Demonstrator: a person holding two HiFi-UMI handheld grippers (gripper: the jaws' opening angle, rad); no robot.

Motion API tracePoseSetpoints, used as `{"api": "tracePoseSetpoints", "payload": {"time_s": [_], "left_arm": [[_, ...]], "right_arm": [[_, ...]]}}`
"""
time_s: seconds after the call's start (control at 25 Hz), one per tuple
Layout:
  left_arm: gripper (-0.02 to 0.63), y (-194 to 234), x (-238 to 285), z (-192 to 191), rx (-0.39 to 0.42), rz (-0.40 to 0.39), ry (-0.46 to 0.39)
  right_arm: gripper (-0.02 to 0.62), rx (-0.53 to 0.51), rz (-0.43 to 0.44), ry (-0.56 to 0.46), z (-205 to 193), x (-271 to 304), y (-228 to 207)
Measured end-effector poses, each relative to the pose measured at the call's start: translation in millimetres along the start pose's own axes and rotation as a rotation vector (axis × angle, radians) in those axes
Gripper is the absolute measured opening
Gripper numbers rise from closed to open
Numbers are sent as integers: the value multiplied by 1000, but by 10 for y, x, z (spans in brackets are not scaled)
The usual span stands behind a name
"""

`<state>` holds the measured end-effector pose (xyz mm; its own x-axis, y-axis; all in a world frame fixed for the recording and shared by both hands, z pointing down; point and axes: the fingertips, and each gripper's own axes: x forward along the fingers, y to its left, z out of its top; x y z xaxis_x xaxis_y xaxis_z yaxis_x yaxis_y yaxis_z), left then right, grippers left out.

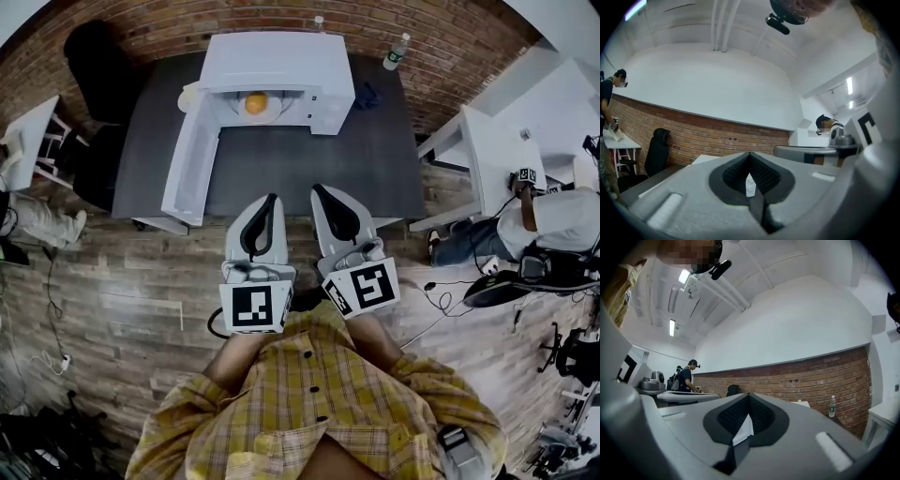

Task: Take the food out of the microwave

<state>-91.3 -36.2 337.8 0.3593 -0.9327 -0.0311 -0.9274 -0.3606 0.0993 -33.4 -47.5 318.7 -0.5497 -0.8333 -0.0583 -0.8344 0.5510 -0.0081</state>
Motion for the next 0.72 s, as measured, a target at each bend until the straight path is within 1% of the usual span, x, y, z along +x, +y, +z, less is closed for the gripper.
{"api": "tracePoseSetpoints", "payload": {"time_s": [0.28, 0.72], "left_arm": [[-2, -19, 134, -58, 17, 11, 21], [-2, -24, 616, -51, 41, 66, 20]], "right_arm": [[2, 16, 1, 3, -64, 25, -149], [3, 43, 51, 3, -133, 333, -533]]}}
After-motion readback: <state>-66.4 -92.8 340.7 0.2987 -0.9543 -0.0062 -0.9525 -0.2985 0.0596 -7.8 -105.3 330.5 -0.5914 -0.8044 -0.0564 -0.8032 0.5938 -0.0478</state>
